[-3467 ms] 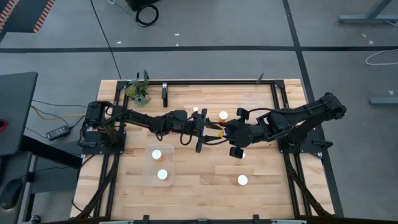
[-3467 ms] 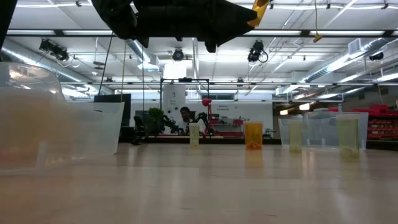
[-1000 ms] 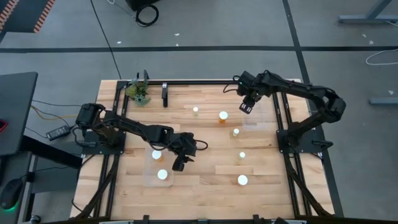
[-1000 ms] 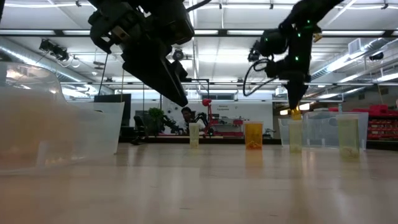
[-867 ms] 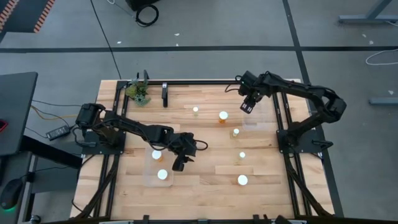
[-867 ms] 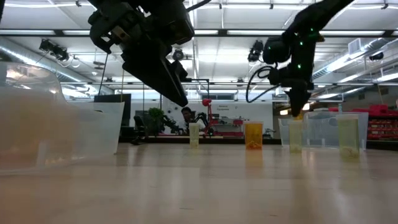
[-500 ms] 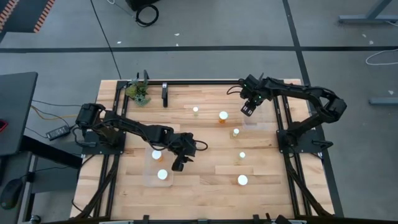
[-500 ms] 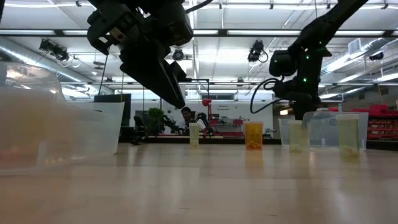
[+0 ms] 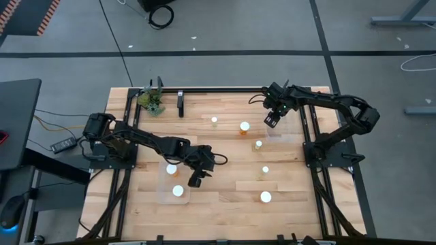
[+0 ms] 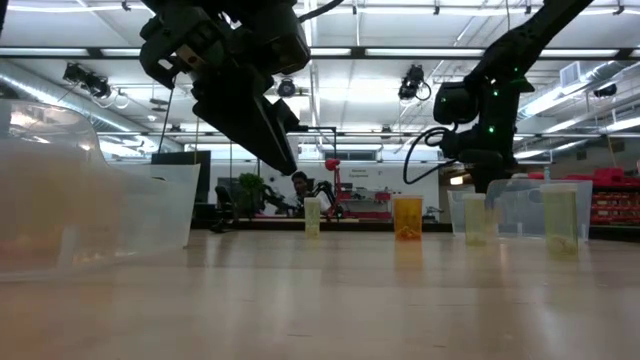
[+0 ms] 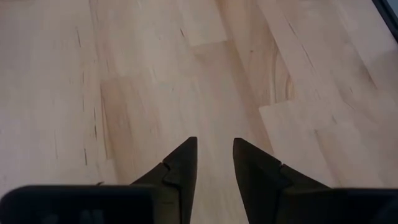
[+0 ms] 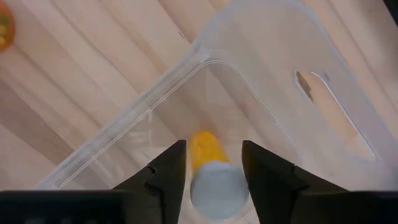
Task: Pick and place medicine bottles into bin by pill shape (circle, oval)
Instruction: Put the small orange pill bottle into the top transparent bin, then put the middle yellow pill bottle into the top transparent bin
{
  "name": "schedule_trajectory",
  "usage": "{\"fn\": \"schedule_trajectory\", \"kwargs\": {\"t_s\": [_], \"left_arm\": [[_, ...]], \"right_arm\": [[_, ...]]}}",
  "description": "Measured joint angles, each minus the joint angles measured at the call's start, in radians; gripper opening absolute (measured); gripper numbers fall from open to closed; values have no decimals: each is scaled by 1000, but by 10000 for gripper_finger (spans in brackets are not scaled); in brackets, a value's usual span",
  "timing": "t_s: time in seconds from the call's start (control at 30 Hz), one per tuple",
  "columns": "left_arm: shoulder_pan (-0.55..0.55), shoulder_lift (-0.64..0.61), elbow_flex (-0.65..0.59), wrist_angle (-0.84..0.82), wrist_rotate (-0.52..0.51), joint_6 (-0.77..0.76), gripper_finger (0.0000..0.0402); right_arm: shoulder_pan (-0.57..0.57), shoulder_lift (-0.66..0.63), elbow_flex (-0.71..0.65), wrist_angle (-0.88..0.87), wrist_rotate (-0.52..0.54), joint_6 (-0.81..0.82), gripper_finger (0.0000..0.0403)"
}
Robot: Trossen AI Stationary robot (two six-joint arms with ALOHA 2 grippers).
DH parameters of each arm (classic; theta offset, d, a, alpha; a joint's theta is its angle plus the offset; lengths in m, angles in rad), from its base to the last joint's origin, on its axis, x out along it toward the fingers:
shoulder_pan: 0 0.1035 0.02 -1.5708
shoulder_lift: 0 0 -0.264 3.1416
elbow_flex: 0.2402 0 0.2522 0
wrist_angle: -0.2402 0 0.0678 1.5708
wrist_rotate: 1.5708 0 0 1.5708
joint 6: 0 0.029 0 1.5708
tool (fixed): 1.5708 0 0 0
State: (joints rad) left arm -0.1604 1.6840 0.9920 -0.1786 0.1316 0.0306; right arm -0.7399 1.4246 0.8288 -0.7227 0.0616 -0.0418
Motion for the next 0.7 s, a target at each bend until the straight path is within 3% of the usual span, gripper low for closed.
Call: {"fn": "schedule_trajectory", "kwargs": {"t_s": [0.3, 0.7], "left_arm": [[0, 0, 0, 0, 0, -1, 112], [0, 0, 0, 0, -1, 1, 111]], "right_arm": [[0, -17, 29, -41, 0, 15, 210], [51, -178, 88, -103, -23, 95, 219]]}}
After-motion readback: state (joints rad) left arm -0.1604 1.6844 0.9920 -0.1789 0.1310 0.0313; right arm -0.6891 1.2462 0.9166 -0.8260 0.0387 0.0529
